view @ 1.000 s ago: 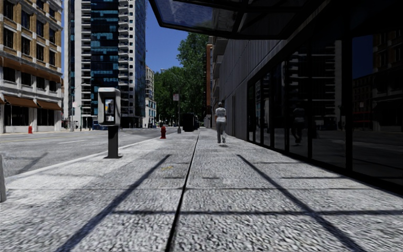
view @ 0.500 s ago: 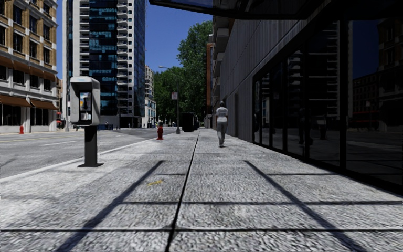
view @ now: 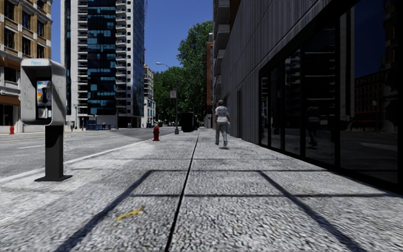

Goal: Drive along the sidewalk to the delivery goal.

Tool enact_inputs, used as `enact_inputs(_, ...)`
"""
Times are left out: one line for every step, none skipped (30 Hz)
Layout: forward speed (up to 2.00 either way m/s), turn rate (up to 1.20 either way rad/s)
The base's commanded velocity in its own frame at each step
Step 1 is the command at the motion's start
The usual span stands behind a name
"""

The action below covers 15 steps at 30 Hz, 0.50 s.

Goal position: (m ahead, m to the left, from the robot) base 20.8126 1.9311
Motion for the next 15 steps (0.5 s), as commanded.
enact_inputs(2.00, 0.00)
enact_inputs(2.00, 0.00)
enact_inputs(2.00, 0.00)
enact_inputs(2.00, 0.00)
enact_inputs(2.00, 0.00)
enact_inputs(2.00, 0.00)
enact_inputs(2.00, 0.00)
enact_inputs(2.00, 0.00)
enact_inputs(2.00, 0.00)
enact_inputs(2.00, 0.00)
enact_inputs(2.00, 0.00)
enact_inputs(2.00, 0.00)
enact_inputs(2.00, 0.00)
enact_inputs(2.00, 0.00)
enact_inputs(2.00, 0.00)
